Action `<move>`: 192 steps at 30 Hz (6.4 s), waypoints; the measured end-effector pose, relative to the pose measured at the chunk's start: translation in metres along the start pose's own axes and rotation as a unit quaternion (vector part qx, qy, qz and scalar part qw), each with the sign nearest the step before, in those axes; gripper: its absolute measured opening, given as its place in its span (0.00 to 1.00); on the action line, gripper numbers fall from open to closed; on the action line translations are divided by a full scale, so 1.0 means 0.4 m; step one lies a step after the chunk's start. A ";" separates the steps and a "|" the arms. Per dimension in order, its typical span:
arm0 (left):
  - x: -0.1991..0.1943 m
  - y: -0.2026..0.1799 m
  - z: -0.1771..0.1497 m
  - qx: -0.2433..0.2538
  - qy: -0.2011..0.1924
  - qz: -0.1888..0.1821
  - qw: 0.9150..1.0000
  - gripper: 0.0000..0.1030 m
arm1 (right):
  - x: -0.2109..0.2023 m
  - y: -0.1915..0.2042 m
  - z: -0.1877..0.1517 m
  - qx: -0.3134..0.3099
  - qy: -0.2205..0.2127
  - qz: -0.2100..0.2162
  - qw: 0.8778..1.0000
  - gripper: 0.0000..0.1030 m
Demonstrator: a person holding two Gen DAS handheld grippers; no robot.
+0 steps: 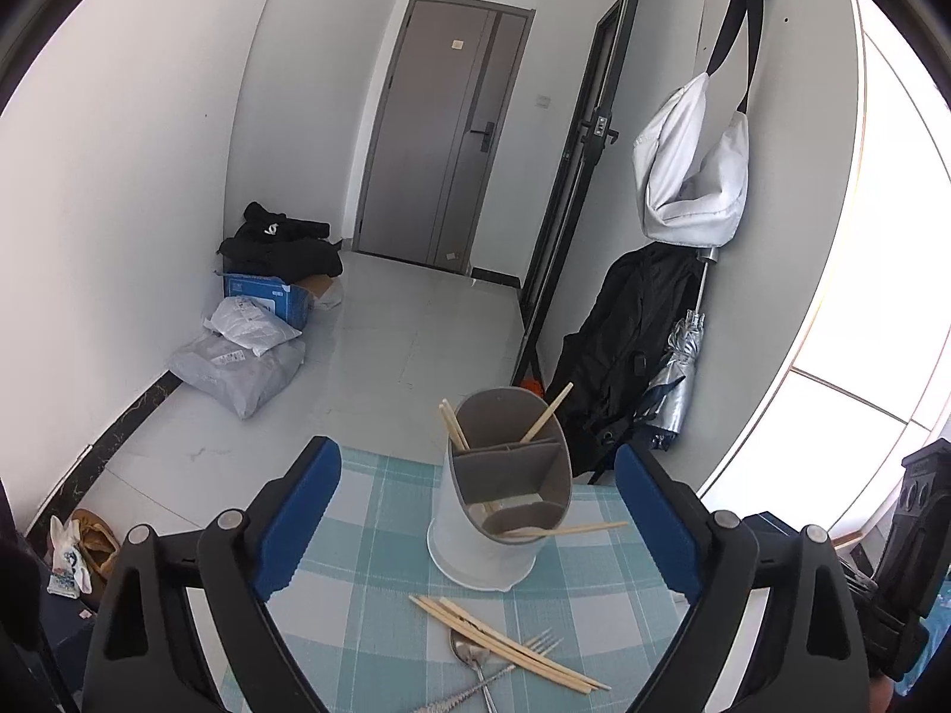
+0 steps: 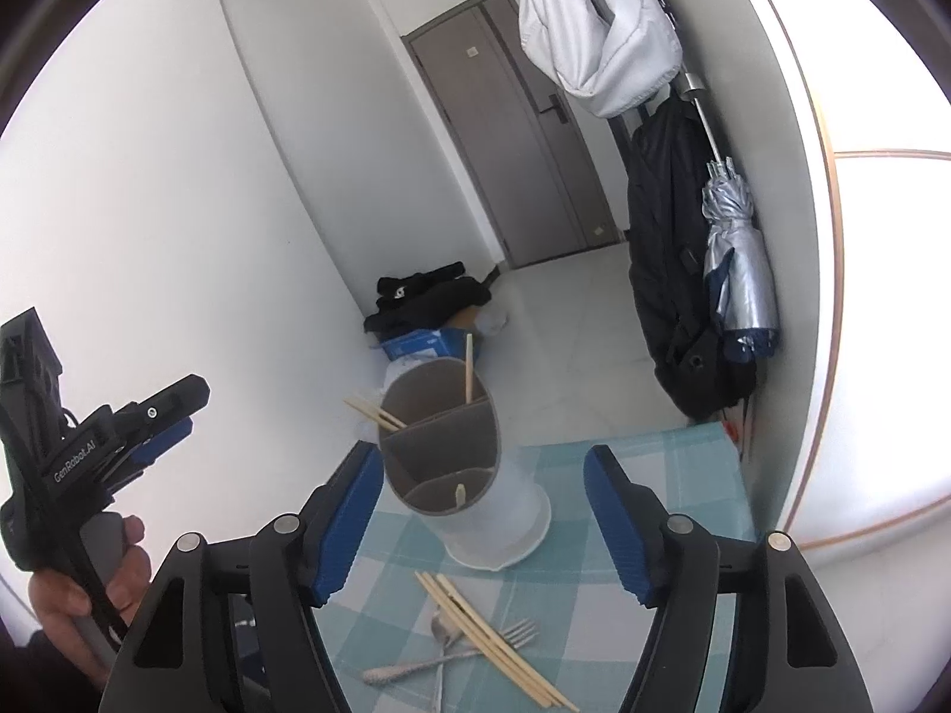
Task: Organize utensils
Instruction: 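Pull both open grippers back from the caddy, then lower the right gripper onto the loose chopsticks and pinch one chopstick, then lift the chopstick with the right gripper while the left gripper moves toward the spoon, then lower the left gripper onto the silver spoon and pinch its handle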
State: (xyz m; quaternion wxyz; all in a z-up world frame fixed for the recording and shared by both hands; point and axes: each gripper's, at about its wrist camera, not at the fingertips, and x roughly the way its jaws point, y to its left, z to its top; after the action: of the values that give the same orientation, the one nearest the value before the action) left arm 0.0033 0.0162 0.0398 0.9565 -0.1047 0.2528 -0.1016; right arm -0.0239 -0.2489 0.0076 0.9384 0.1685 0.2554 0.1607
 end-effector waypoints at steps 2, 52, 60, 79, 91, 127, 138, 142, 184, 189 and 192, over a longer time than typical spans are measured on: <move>-0.010 0.008 -0.015 -0.011 0.003 0.003 1.000 0.96 | -0.009 0.004 -0.012 -0.005 0.006 -0.002 1.000 0.71; 0.107 0.218 -0.214 -0.127 0.163 0.021 0.978 0.99 | 0.476 0.091 -0.291 -0.170 0.294 -0.047 0.939 0.24; 0.112 0.234 -0.204 -0.150 0.166 0.019 0.975 0.99 | 0.491 0.099 -0.295 -0.194 0.323 -0.041 0.925 0.20; 0.125 0.239 -0.208 -0.156 0.181 0.024 0.971 0.99 | 0.447 0.144 -0.277 -0.202 0.299 -0.047 0.931 0.05; 0.137 0.206 -0.220 -0.145 0.194 0.027 0.970 0.99 | 0.284 0.046 -0.283 -0.139 0.329 -0.068 0.932 0.00; 0.193 0.156 -0.363 -0.154 0.356 -0.057 0.920 0.97 | 0.357 -0.047 -0.204 -0.055 0.228 -0.030 0.972 0.06; 0.229 0.101 -0.371 -0.139 0.358 -0.048 0.922 0.90 | 0.276 -0.165 -0.117 0.113 0.116 0.026 0.986 0.06; 0.244 0.044 -0.349 -0.066 0.337 -0.023 0.939 0.90 | 0.256 -0.163 -0.109 0.114 0.091 0.027 0.989 0.06; 0.415 0.034 -0.309 -0.038 0.345 0.068 0.935 0.01 | 0.232 -0.138 -0.087 0.072 0.075 0.043 0.994 0.06; 0.409 0.042 -0.302 -0.049 0.328 0.074 0.940 0.00 | 0.213 -0.113 -0.082 0.047 0.064 0.040 0.996 0.06; 0.386 0.046 -0.289 -0.053 0.309 0.079 0.946 0.00 | 0.200 -0.099 -0.080 0.034 0.058 0.039 0.997 0.06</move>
State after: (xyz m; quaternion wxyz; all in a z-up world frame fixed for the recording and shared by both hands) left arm 0.0791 -0.0217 -0.1344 0.8294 -0.0988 0.5483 -0.0397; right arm 0.0327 -0.2456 -0.0682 0.9090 0.2002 0.3074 0.1979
